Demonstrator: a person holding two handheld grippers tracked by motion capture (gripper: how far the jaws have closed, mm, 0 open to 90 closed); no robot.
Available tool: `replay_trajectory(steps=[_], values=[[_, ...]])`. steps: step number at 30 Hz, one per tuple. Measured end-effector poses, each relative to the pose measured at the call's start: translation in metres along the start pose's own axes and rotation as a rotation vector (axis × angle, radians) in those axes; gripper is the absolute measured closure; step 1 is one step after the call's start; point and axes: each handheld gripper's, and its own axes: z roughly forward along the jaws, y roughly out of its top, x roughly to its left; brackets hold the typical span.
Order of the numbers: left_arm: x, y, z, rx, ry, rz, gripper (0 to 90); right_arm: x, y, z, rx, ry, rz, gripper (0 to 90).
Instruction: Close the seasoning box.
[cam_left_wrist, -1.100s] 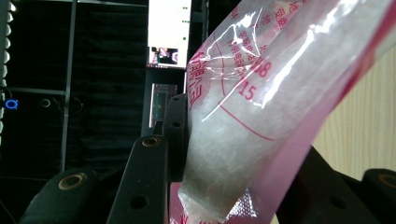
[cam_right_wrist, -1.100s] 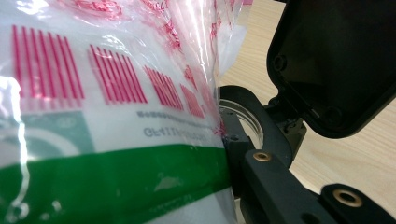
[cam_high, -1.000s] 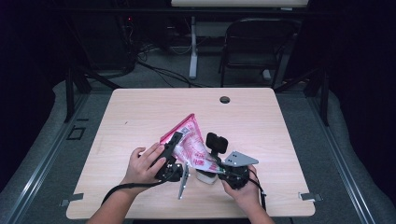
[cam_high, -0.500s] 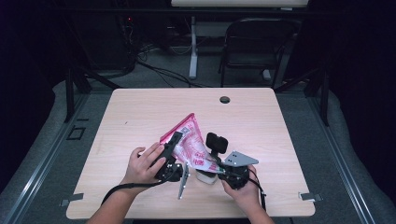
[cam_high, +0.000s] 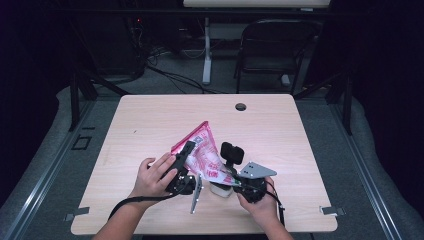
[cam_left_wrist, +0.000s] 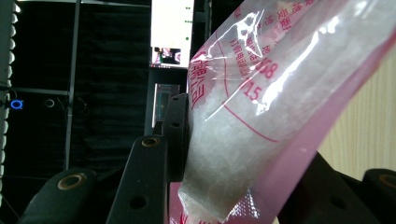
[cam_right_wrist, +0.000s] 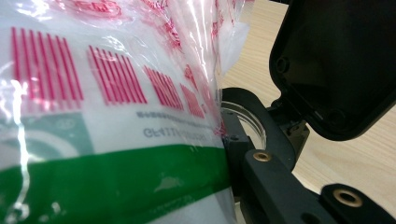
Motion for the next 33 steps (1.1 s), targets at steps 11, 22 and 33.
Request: replay_trajectory(steps=[11,22,33], values=[[0.0005,-0.0001,-0.0003,0.001,0.001,0.001,67.5,0.0002,0.0000,0.0003,0.001,0.002,0.001,89.2],[0.0008,-0.0003,-0.0003,0.001,0.001,0.000,67.5,0.0013,-0.0006,0.0017,0.002,0.006,0.002,89.2],[0.0017,-0.0004,-0.0005,0.000,0.000,0.009,67.4,0.0020,-0.0005,0.0019,0.001,0.005,0.001,89.2]])
